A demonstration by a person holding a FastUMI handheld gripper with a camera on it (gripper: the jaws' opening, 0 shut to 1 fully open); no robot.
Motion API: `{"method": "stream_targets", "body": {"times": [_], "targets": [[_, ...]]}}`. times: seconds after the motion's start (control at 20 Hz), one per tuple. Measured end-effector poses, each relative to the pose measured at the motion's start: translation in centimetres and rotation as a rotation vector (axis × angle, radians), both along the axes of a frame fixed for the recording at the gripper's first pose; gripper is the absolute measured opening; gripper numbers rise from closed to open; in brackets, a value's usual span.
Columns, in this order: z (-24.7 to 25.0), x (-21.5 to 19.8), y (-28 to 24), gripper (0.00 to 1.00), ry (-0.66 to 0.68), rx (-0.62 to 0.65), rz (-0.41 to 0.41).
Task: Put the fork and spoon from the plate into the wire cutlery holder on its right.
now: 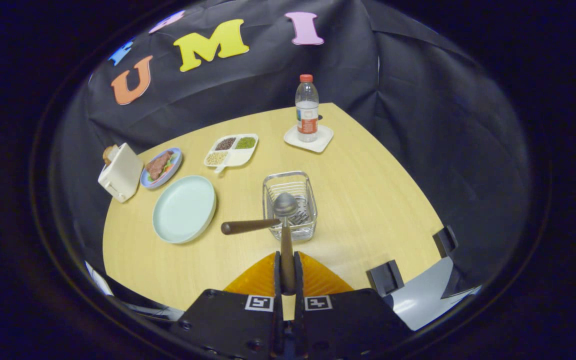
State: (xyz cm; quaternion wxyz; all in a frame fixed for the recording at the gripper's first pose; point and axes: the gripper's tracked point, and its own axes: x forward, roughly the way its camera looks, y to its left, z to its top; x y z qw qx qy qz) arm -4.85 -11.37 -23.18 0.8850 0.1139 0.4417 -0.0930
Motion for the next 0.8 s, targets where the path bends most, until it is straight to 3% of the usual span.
{"method": "stream_targets", "body": {"times": [0.4,0.65,0.8], "targets": [[1.0,0.6,1.4,0.15,-0.046,0.061,0.012],[3.5,1.1,2.7,0.50,-0.145,0.103,0.041],[5.1,1.1,2.9,0.56,-0.216,0.058,0.050]]}}
